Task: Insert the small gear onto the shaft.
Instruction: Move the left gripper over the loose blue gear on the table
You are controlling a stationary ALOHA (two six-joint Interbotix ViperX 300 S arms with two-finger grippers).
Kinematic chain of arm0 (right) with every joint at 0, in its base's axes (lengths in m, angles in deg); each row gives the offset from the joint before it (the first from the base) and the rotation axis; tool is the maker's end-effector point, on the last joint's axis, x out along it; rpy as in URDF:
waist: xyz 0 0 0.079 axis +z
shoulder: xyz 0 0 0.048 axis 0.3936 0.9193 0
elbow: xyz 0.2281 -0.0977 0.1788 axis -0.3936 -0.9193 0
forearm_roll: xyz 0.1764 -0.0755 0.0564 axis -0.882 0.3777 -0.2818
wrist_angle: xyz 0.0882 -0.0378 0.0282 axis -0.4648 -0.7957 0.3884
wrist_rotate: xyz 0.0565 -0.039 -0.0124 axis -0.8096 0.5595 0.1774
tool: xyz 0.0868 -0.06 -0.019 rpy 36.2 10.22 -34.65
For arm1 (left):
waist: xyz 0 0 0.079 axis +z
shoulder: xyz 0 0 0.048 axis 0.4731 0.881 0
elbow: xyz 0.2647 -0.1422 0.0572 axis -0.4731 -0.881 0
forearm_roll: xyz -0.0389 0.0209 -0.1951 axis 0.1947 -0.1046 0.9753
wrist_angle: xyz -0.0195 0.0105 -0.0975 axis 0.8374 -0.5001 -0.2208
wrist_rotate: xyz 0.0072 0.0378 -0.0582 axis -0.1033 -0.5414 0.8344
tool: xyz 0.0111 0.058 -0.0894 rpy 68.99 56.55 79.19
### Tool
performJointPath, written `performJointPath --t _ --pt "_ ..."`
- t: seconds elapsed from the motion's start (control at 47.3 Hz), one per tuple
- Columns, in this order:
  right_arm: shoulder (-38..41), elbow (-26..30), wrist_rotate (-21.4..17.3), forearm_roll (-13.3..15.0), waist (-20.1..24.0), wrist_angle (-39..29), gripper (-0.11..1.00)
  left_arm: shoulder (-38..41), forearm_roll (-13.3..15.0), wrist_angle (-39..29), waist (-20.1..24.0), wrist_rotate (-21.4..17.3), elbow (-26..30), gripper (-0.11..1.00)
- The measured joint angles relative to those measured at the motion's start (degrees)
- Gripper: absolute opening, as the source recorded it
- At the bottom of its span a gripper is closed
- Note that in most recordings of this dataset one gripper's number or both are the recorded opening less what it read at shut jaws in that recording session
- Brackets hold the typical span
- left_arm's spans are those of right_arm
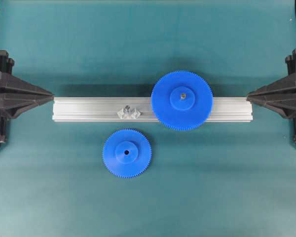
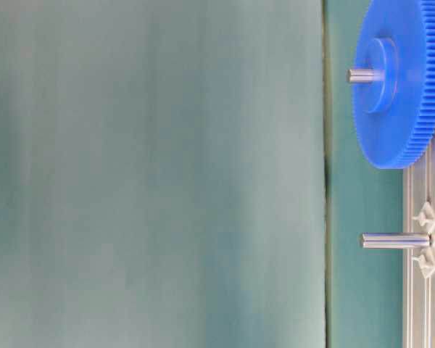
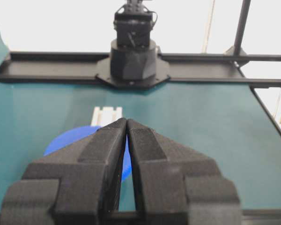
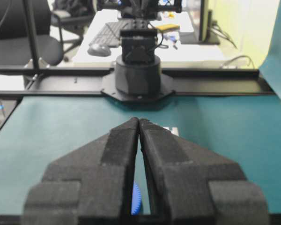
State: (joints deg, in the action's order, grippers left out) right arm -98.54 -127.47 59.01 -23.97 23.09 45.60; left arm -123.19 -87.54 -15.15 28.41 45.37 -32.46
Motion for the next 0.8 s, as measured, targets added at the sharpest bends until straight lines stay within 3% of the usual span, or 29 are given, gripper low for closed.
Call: performJointPath --t 0.085,0.148,0.317,0.804 --pt "0.1 -0.9 -0.1 -0.3 0.1 -0.4 0.24 1.1 -0.4 0.0 -0.1 1.8 -0.4 0.05" --pt "0.3 -1.6 -0.1 -1.1 0.1 -1.5 0.16 2.2 -0.6 0.0 -0.2 2.5 -0.4 -0.02" --pt "0.3 -1.8 -2.5 -1.8 0.1 -5.3 0.03 5.1 -0.7 -0.2 -0.4 2.5 0.4 -0.02" --pt "2.4 -1.7 -3.2 -1.9 -0.9 -10.9 0.03 9.2 -0.7 -8.5 -2.6 3.1 3.9 -0.02"
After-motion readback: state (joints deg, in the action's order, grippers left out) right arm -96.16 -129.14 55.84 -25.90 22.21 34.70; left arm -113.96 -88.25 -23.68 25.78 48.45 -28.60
